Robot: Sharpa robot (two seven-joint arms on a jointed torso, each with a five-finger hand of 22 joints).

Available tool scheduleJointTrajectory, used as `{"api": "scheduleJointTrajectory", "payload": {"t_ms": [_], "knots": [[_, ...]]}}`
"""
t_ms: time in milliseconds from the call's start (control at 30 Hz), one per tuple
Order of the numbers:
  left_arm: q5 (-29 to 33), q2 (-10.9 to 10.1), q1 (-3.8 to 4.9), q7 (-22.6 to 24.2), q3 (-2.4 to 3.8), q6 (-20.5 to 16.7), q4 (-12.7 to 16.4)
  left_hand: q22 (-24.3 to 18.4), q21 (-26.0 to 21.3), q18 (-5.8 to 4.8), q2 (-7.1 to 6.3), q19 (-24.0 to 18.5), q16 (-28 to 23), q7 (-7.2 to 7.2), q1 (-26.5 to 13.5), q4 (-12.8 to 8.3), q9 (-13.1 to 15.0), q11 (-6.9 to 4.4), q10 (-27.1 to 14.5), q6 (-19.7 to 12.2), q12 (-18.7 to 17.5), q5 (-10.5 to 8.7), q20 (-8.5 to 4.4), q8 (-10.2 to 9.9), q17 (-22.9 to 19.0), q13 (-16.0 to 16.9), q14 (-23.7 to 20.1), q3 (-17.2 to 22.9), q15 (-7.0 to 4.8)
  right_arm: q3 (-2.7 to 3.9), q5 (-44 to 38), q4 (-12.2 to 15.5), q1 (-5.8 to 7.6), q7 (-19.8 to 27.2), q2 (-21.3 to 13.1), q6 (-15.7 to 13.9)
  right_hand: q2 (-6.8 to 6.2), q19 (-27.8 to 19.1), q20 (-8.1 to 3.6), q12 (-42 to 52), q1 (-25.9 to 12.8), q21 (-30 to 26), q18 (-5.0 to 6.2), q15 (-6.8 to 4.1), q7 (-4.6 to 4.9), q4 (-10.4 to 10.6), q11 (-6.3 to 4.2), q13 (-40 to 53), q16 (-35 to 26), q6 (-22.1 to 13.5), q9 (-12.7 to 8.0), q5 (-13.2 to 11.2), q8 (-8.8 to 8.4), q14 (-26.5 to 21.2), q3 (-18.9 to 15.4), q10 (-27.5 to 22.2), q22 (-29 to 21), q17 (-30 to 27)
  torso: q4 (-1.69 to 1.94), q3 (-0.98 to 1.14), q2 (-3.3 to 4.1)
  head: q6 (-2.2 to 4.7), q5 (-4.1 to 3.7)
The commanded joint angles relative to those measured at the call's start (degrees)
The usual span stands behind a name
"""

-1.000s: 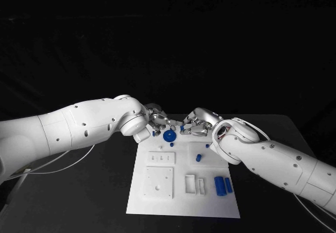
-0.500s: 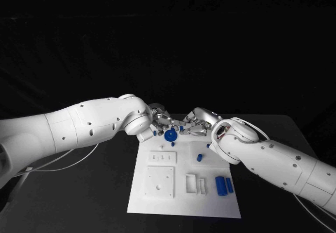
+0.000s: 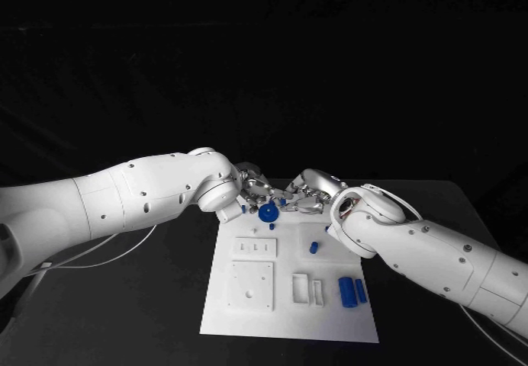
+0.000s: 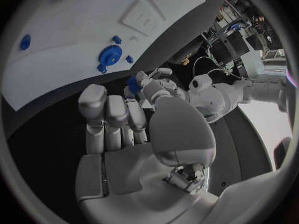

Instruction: Assemble the parts on the task board

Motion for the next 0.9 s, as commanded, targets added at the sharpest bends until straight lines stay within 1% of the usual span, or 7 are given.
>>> {"api": "scheduleJointTrajectory", "payload": {"t_ms": [33,233,433,667,733,833,900], "knots": [[0.1,0.3,0.07,0.5,0.03,1.2,0.1,0.7,-0.8,0.38,1.15,0.5,-0.2,-0.07,0.0,-0.8,-0.1,0.51,1.7,-0.3,-0.3,0.38,0.17,-0.2,-0.1,-0.1,-0.4,-0.3,-0.08,-0.02,-0.8,0.2,0.01,0.1,0.2,0.8,-0.48,3.4,-0.21,-0.2,-0.2,-0.4,-0.84,-0.34,-0.17,0.3,-0.41,7.1,-0.3,0.2,0.1,0.0,0.19,0.0,0.0,-0.2,5.4,-0.1,-0.01,0.00,0.02,0.04,0.06],[0.4,0.5,0.06,0.5,-0.01,1.2,0.0,1.7,-1.6,0.36,2.37,0.8,-0.2,0.00,0.3,-2.4,-0.2,0.56,1.7,-0.4,-0.3,0.65,0.18,-0.2,-0.1,-0.1,-0.4,-1.1,-0.08,-0.03,-0.9,0.2,0.01,0.1,0.4,0.8,-0.48,3.4,-0.21,-0.2,-0.2,-0.4,-0.84,-0.34,-0.17,0.3,-0.41,7.1,-0.3,0.2,0.1,0.0,0.19,0.0,0.0,-0.2,5.4,-0.1,0.01,-0.01,0.02,0.03,0.08],[0.7,0.7,0.06,0.7,-0.03,1.3,0.0,2.8,-2.5,0.36,4.64,1.1,-0.2,-0.06,1.4,-5.7,-0.4,0.59,1.8,-0.2,-0.2,1.81,0.24,-0.2,-0.1,-0.1,-0.4,-2.6,-0.05,-0.07,-1.1,0.1,0.01,0.1,0.7,0.9,-0.48,3.4,-0.21,-0.2,-0.2,-0.4,-0.84,-0.34,-0.17,0.3,-0.41,7.1,-0.3,0.2,0.1,0.0,0.19,0.0,0.0,-0.2,5.4,-0.1,0.05,0.00,0.02,-0.01,0.06],[1.3,0.6,0.06,1.2,-0.05,1.2,0.2,3.7,-3.0,0.31,7.87,1.2,-0.3,-0.60,4.6,-8.8,0.0,0.36,1.8,0.5,-0.4,6.68,0.21,-0.1,-0.2,-0.3,-0.5,-2.7,-0.15,-0.11,-1.2,-0.2,0.01,0.0,0.7,1.1,-0.48,3.4,-0.21,-0.2,-0.2,-0.4,-0.84,-0.34,-0.17,0.3,-0.41,7.1,-0.3,0.2,0.1,0.0,0.19,0.0,0.0,-0.2,5.4,-0.1,-0.01,-0.02,0.02,-0.07,0.02],[1.8,0.5,0.05,1.3,-0.05,1.1,0.2,3.8,-3.2,0.25,8.65,1.2,-0.4,-0.91,5.2,-9.4,0.6,0.23,1.7,1.0,-0.5,8.83,0.15,0.0,-0.3,-0.4,-0.5,-2.4,-0.25,-0.12,-1.2,-0.3,0.01,0.0,0.7,1.2,-0.48,3.4,-0.21,-0.2,-0.2,-0.4,-0.84,-0.34,-0.17,0.3,-0.41,7.1,-0.3,0.2,0.1,0.0,0.19,0.0,0.0,-0.2,5.4,-0.1,-0.01,-0.02,0.05,-0.02,-0.01],[2.3,0.4,0.05,1.5,-0.05,1.1,0.2,4.2,-3.5,0.05,9.22,1.2,-0.5,-1.20,5.3,-10.3,3.6,0.03,1.7,1.2,-0.8,10.28,-0.02,0.0,-0.4,-0.6,-0.6,-2.9,-0.38,-0.16,-1.2,-0.6,0.01,0.0,0.7,1.3,-0.51,3.4,-0.22,-0.2,0.0,-0.6,-0.83,-0.35,-0.21,0.5,-0.43,7.1,-0.4,0.3,0.1,-0.1,0.20,-0.1,0.0,-0.2,5.4,-0.1,0.02,-0.02,0.03,-0.08,-0.04],[2.5,0.3,0.05,1.6,-0.05,1.1,0.2,4.6,-3.9,-0.06,9.40,1.3,-0.6,-1.54,5.1,-10.7,6.5,-0.10,1.6,1.0,-1.0,11.59,-0.13,-0.1,-0.5,-0.7,-0.6,-3.1,-0.51,-0.19,-1.2,-0.7,0.01,0.0,0.7,1.4,-0.51,3.4,-0.22,-0.2,0.0,-0.6,-0.83,-0.35,-0.21,0.5,-0.43,7.1,-0.4,0.3,0.1,-0.1,0.20,-0.1,0.0,-0.2,5.4,-0.1,0.02,-0.02,0.02,-0.09,-0.05]]}}
